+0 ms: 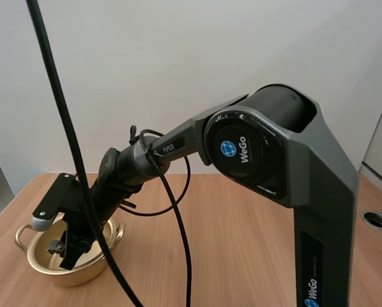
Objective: Open the pot, put the car inside, and close it
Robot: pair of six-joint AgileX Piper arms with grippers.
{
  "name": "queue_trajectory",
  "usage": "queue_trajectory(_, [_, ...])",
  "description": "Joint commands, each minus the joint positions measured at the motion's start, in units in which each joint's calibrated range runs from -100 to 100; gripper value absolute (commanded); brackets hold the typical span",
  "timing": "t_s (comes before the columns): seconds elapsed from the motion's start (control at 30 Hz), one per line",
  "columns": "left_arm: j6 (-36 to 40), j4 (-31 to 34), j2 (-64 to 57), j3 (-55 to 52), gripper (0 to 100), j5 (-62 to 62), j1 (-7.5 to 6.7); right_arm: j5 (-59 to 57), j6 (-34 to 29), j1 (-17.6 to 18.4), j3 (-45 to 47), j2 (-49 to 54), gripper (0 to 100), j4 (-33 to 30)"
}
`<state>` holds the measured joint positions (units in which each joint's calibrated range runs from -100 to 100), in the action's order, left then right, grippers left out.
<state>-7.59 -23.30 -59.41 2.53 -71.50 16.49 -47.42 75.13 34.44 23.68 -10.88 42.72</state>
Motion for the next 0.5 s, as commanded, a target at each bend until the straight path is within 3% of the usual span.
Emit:
queue_trajectory(0.0, [0.04,0.09,0.17,0.02,0,-0.01,0.00,0.75,-0.02,0.01,-0.04,-0.63,0,-0.40])
queue_trajectory(0.03, [0.04,0.09,0.17,0.02,0,-0.01,0.00,1.00,-0.02,0.01,-0.04,-0.63,2,-0.65])
queue_trajectory(0.1, [0.04,0.09,0.30,0.02,0,-0.01,0.00,1.36,-0.02,0.01,-0.04,-0.72,30,-0.65])
queue_trajectory(0.2, [0.04,0.09,0.45,0.02,0,-0.01,0.00,4.52,-1.60,0.01,-0.04,-0.72,85,-0.66])
queue_trajectory(0.23, [-0.07,0.09,0.44,0.02,0,-0.01,0.00,5.04,-2.52,0.01,-0.04,-0.72,93,-1.49])
queue_trajectory(0.3, [-1.27,0.09,0.44,0.02,0,-0.41,0.00,5.09,-3.61,0.01,-0.04,-0.46,87,-3.13])
queue_trajectory(0.33, [-1.67,0.14,0.57,0.02,0,-0.87,0.00,5.09,-4.44,0.01,-0.04,-0.12,79,-4.24])
queue_trajectory(0.4, [-2.35,0.95,0.85,0.02,0,-2.96,0.00,4.52,-5.86,0.01,-0.04,0.74,57,-5.96])
queue_trajectory(0.47, [-2.20,2.79,1.33,-0.25,0,-4.72,0.00,3.67,-7.51,-0.09,-0.04,2.61,22,-7.40])
